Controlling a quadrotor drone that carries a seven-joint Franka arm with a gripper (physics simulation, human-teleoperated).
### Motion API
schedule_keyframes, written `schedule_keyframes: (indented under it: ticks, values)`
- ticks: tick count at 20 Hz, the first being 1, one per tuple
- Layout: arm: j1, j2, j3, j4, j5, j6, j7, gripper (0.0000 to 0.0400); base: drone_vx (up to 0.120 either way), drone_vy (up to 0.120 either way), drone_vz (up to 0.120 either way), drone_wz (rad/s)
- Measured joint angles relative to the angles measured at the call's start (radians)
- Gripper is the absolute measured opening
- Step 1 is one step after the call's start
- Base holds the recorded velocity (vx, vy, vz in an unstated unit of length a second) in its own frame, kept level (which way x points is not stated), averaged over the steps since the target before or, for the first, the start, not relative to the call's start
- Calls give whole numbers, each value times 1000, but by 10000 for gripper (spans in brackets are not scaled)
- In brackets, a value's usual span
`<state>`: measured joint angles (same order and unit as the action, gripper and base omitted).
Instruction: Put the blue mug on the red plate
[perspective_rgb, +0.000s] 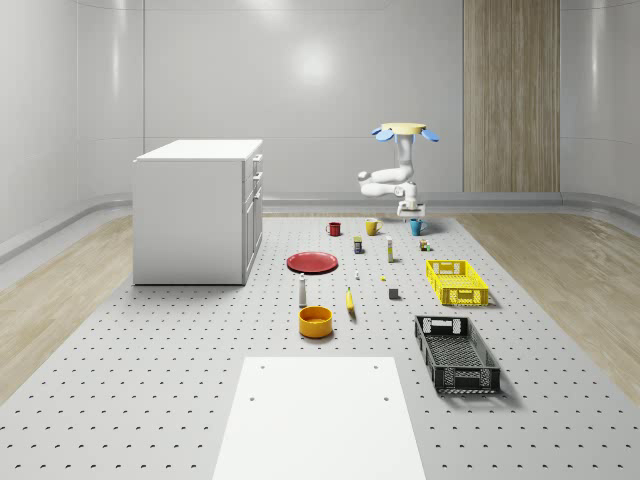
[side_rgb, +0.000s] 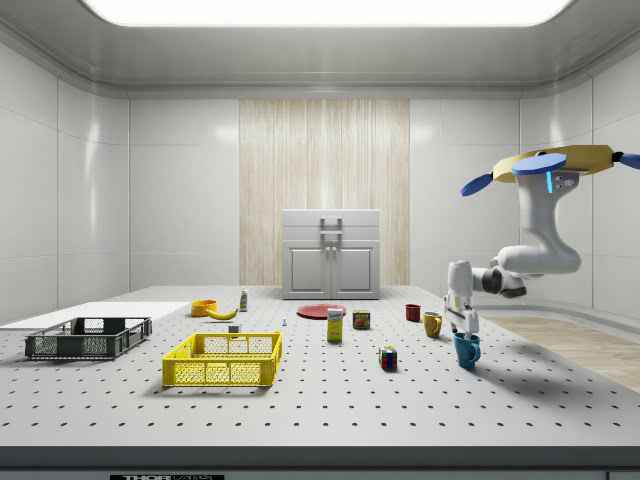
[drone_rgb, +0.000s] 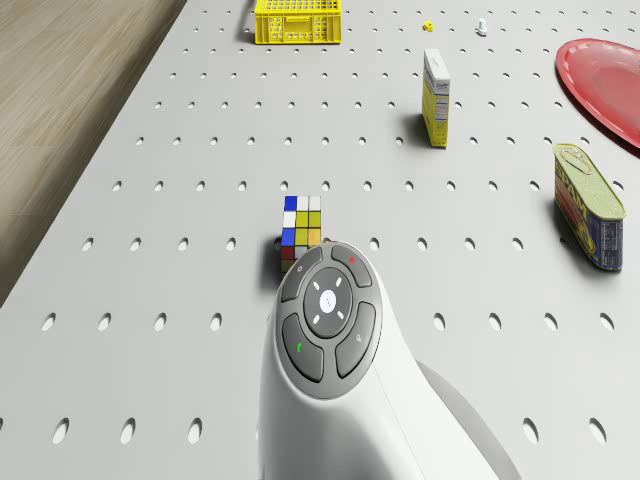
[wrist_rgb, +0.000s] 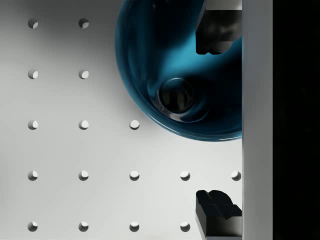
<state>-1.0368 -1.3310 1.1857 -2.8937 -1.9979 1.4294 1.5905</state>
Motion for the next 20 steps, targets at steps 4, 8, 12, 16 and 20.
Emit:
schedule_keyframes:
  ticks: [4, 8, 12, 16, 20]
  values:
    - [4, -13, -7, 3, -4, 15, -6, 400, 0, 0, 0, 0]
    - [3, -22, -10, 6, -5, 26, -6, 400, 0, 0, 0, 0]
    - [-6, -29, -13, 7, -6, 34, 2, 400, 0, 0, 0, 0]
    - [-11, -36, -19, 10, -11, 44, 5, 400, 0, 0, 0, 0]
    - [-16, -44, -32, 15, -22, 57, 7, 400, 0, 0, 0, 0]
